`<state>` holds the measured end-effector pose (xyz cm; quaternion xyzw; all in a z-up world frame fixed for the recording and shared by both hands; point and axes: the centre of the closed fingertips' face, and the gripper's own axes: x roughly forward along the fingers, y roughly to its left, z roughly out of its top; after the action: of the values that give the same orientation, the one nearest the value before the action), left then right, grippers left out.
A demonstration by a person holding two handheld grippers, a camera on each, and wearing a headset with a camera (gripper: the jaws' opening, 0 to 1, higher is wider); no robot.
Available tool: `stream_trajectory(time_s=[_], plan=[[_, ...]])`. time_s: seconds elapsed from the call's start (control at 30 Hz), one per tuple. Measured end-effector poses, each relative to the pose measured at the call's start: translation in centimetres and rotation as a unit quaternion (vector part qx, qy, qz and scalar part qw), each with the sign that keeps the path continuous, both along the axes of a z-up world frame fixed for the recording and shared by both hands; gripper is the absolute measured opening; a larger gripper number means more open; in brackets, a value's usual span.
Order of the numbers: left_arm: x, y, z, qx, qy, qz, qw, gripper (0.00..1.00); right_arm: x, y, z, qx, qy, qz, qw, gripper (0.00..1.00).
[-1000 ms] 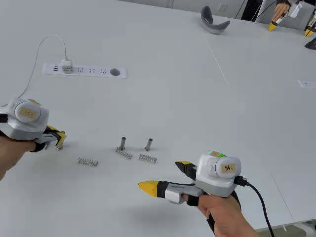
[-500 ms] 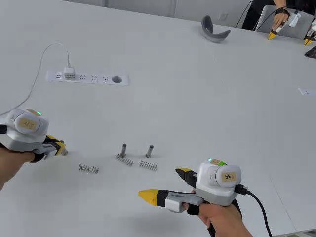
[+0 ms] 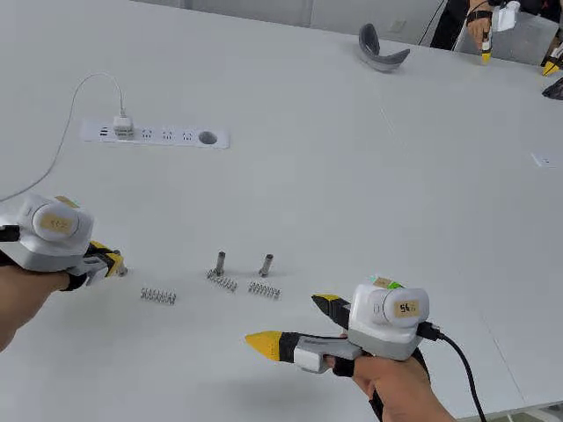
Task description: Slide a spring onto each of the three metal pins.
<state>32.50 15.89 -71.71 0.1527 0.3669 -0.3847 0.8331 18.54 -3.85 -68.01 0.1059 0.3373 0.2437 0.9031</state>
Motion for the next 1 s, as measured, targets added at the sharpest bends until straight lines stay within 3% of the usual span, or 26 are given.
stream_trajectory(time_s=[0.27,0.63,1.0], plan=[[-0.6,-1.1,0.0,0.003,-0.007,-0.014,0.9999,0.07,-0.1,0.1,-0.1,-0.001,0.002,0.002,1.0000,0.91],[-0.8,-1.1,0.0,0.008,-0.017,-0.021,0.9996,0.07,0.0,0.0,0.0,0.001,0.000,-0.001,1.0000,0.90],[-1.0,-1.0,-0.3,0.016,-0.016,-0.024,0.9994,0.07,-0.2,0.0,-0.1,0.000,0.003,-0.001,1.0000,0.90]])
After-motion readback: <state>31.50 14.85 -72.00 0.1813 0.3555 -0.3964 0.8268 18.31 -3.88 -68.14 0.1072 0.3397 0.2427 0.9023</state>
